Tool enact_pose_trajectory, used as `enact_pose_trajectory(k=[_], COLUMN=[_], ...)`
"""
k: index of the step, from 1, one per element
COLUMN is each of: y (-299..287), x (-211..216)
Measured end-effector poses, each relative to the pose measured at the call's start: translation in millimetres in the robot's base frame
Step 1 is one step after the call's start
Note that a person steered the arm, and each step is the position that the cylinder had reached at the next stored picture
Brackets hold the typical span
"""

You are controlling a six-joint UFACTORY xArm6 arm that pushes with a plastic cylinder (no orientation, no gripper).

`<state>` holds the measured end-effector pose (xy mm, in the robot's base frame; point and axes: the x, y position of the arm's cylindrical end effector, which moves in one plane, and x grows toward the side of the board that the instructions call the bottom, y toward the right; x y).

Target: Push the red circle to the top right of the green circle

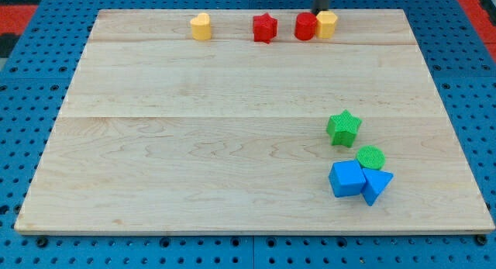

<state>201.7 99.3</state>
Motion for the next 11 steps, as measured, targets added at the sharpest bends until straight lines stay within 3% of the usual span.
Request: enact_pose_trajectory(k=[1, 2, 3, 4, 5, 9, 11], y=[-47.4, -30.9, -24.3, -9.0, 22.9, 71.1, 93.4], x=[10.6, 36.2, 13.6, 25.7, 84.0, 116.7, 180.5])
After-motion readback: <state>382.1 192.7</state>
